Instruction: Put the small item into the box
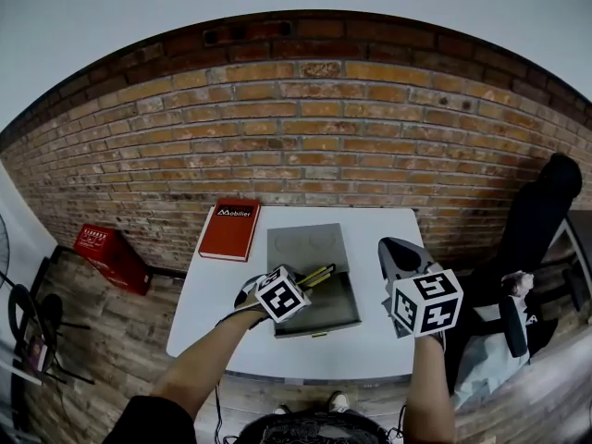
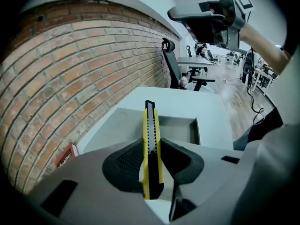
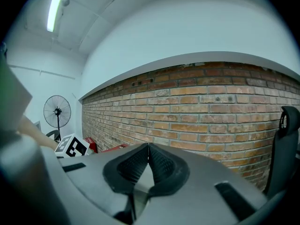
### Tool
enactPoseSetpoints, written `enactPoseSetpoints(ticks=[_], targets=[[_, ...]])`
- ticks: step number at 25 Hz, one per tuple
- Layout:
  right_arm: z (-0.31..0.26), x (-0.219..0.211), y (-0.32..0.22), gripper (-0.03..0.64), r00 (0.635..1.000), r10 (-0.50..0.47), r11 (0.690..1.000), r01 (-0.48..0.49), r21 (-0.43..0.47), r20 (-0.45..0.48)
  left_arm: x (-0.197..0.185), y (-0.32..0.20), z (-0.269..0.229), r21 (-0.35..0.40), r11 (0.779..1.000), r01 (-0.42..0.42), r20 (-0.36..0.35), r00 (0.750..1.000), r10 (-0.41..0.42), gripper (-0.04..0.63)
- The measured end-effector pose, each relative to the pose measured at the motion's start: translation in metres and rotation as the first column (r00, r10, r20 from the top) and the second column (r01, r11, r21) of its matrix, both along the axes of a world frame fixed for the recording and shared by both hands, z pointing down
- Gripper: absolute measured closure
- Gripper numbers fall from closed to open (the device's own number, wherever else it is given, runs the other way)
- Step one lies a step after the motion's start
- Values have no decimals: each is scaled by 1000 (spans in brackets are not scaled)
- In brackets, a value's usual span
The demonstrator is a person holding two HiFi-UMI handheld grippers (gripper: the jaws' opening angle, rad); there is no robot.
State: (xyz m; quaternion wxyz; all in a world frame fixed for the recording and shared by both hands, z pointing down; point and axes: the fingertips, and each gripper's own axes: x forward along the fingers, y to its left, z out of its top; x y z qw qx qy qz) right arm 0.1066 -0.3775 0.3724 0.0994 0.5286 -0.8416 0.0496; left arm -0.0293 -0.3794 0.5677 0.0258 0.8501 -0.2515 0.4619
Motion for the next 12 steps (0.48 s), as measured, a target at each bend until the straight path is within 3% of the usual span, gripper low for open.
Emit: enactPoseSetpoints(ticks=[8,12], targets=[[7,0,-2,597,1000,1,1000,-1,-11,-3,6,9,39,-114,993,-31,47,998,37,465],[9,0,-4,597,1000,4,1000,-4,-17,-6,6,4,52,-130,991,-35,58,997,43,465]])
